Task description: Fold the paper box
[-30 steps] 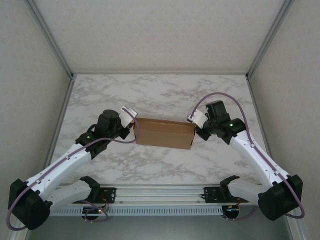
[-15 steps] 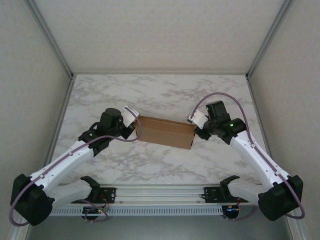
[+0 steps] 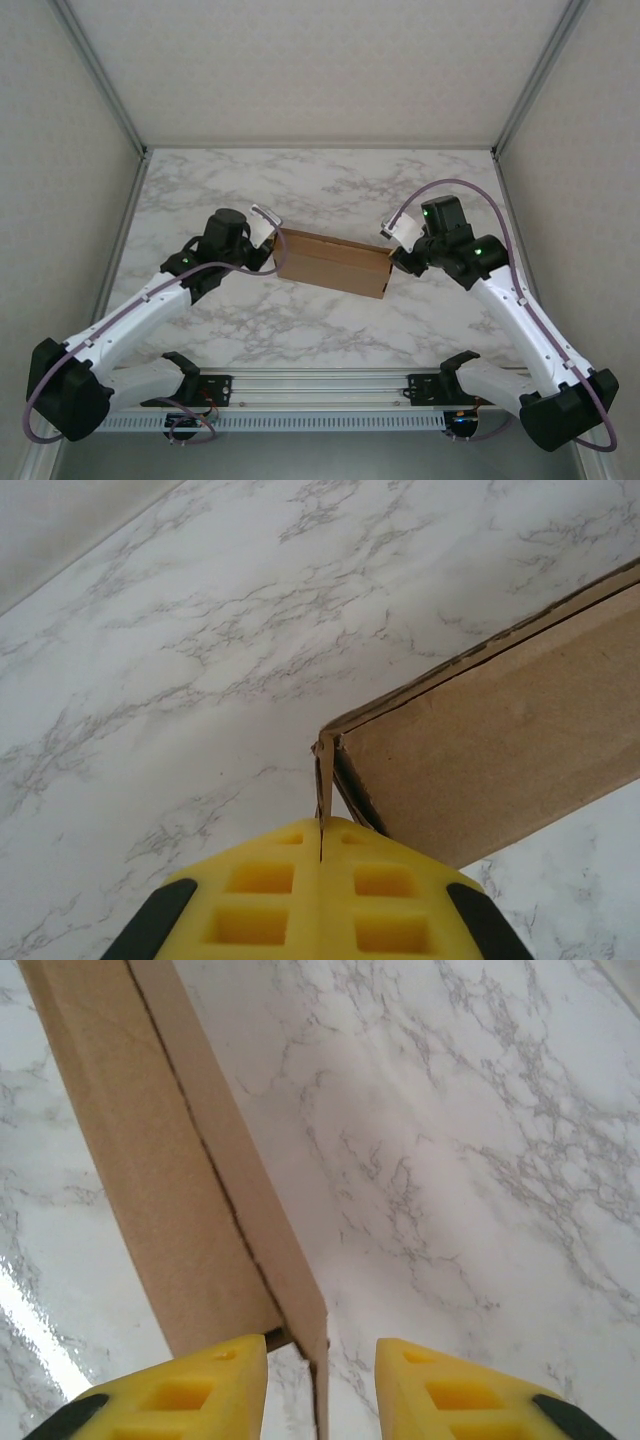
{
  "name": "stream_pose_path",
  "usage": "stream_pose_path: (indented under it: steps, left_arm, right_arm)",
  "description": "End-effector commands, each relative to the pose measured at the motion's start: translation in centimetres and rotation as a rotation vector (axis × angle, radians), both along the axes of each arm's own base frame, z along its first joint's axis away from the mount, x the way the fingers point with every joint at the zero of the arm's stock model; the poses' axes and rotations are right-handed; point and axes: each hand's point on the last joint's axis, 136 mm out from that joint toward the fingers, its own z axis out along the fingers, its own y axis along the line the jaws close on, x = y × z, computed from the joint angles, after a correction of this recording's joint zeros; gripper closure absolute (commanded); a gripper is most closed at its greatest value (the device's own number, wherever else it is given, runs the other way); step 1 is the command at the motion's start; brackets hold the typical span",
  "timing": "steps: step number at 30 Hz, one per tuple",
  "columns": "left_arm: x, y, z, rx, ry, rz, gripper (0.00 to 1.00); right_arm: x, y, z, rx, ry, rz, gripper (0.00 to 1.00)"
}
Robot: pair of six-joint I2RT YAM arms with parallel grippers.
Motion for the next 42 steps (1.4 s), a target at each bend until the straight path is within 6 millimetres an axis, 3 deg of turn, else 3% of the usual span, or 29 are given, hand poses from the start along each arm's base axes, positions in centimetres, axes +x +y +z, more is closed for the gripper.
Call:
stream_pose_path:
  steps: [1, 11, 14, 16, 27, 34, 39, 42]
  left_arm:
    - [0.3, -0.1, 1.0, -0.023, 0.002, 0.007, 1.0]
    - [0.6, 0.0, 1.1, -0.024, 0.0, 0.023, 1.0]
    - [0.6, 0.0, 1.2, -0.028, 0.001, 0.025, 1.0]
    - [0.6, -0.1, 1.3, -0.04, 0.006, 0.031, 1.0]
    - [0.1, -2.3, 3.6, -0.267, 0.11, 0.054, 1.0]
    - [-0.6, -2.3, 2.5, -0.361, 0.196, 0.125, 1.0]
    - [-0.3, -2.1, 1.8, -0.403, 0.255, 0.205, 1.0]
    - [-0.4, -2.1, 1.2, -0.417, 0.293, 0.234, 1.0]
  right_arm:
    - [-0.7, -0.9, -0.3, -0.026, 0.027, -0.031, 0.67]
    - [-1.3, -1.5, -2.0, -0.039, 0.053, -0.049, 0.79]
    - [-1.3, -1.4, -2.3, -0.04, 0.071, -0.048, 0.88]
    - [-1.1, -1.1, -2.1, -0.028, 0.085, -0.055, 0.99]
    - [0.7, 0.7, -0.1, 0.145, 0.234, -0.279, 1.0]
    - [1.8, 1.0, -1.1, 0.162, 0.309, -0.417, 1.0]
    - [3.2, 0.7, -1.6, 0.171, 0.382, -0.612, 1.0]
    - [3.4, 1.5, -1.8, 0.191, 0.448, -0.648, 1.0]
